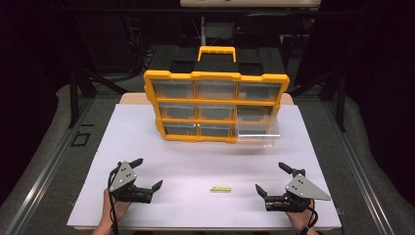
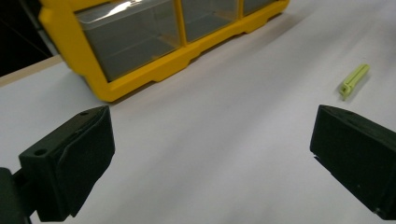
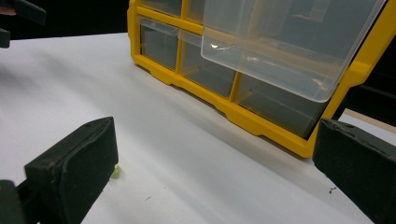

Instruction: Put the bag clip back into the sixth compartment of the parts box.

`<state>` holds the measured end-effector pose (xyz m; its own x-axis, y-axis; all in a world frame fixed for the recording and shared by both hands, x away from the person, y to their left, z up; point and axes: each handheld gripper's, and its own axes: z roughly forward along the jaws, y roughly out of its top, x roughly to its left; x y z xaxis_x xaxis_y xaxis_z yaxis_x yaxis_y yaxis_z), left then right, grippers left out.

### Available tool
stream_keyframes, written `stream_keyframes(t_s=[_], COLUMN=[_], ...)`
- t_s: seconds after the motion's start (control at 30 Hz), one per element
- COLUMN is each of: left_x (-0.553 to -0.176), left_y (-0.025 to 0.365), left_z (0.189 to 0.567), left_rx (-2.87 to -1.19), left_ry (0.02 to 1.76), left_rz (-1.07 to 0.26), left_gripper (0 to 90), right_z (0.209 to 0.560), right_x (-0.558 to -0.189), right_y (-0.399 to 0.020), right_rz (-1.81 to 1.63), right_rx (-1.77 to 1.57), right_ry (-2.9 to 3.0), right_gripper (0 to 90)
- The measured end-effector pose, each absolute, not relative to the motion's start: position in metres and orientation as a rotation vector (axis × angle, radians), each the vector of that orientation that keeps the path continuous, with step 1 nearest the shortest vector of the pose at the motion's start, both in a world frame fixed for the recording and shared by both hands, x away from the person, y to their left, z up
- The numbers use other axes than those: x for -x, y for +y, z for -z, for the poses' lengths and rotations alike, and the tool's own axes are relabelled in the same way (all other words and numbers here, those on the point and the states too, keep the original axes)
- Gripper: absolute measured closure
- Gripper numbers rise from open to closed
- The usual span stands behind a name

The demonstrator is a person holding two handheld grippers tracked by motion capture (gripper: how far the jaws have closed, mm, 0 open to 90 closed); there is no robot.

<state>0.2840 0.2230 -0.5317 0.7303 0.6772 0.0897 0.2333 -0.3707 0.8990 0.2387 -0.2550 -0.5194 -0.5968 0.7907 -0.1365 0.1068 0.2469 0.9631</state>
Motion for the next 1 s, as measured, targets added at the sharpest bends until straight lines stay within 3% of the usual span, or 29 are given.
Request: stream_keyframes(t_s=[1.0], left_x=[-0.308], left_y=[0.176], left_z=[0.518], left_rx=[-2.03], left_ry=[0.599], left_rz=[-0.457], left_gripper=[0.0], right_z=[0.52], right_x=[-0.241], right_y=[-0.253], right_rz=[-1.374], right_rx=[-0.805], right_ry=[1.913], right_gripper=[0.0])
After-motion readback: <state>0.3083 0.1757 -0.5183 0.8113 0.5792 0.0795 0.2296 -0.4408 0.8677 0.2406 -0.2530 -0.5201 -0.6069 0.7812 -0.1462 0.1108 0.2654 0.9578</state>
